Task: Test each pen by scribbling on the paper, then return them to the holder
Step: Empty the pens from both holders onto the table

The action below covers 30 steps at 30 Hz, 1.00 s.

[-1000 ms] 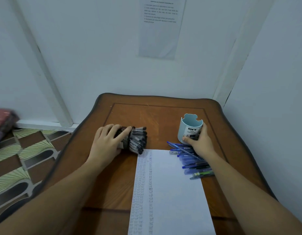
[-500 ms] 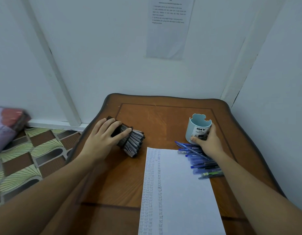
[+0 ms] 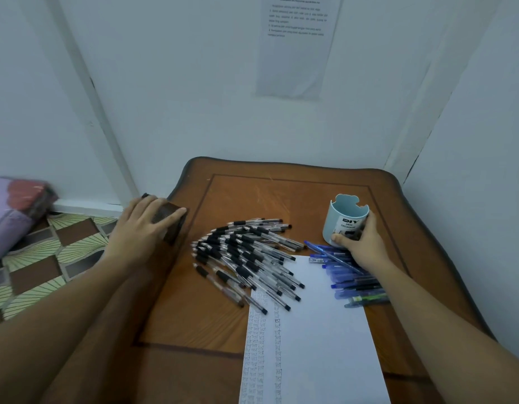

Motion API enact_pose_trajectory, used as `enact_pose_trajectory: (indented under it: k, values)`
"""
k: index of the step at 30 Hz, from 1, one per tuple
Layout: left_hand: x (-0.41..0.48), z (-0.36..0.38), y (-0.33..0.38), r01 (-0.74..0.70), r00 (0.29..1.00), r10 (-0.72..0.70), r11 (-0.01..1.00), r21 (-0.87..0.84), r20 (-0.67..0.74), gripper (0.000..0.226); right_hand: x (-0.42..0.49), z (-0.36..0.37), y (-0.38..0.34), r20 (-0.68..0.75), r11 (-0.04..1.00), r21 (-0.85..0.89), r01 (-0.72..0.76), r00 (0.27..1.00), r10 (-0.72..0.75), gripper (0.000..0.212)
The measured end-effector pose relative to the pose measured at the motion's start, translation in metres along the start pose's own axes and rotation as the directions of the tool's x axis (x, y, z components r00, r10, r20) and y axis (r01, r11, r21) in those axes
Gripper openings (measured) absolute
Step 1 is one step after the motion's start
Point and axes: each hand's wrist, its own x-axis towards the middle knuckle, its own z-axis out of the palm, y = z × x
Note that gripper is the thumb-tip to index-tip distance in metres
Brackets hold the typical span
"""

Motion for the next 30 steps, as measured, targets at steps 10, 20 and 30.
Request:
enact_pose_trajectory:
  k: [10, 20, 30]
  values:
    - [0.098, -0.014, 0.089, 0.561, 0.801, -0.491, 0.418, -0.714, 0.342, 0.098, 0.004, 0.000, 0.001, 0.009, 1.000, -0.005, 0.005, 1.000, -0.005, 0.093]
    - [0.175, 0.039, 0.195, 0.460, 0.841, -0.268, -0.102, -0.882, 0.470, 0.081, 0.034, 0.006, 0.002, 0.039, 1.000, 0.003, 0.017, 0.999, -0.017, 0.095]
    - [0.175, 0.066, 0.220, 0.520, 0.843, -0.173, 0.015, -0.854, 0.510, 0.085, 0.047, 0.000, 0.010, -0.024, 0.999, -0.021, 0.025, 0.999, -0.025, 0.095]
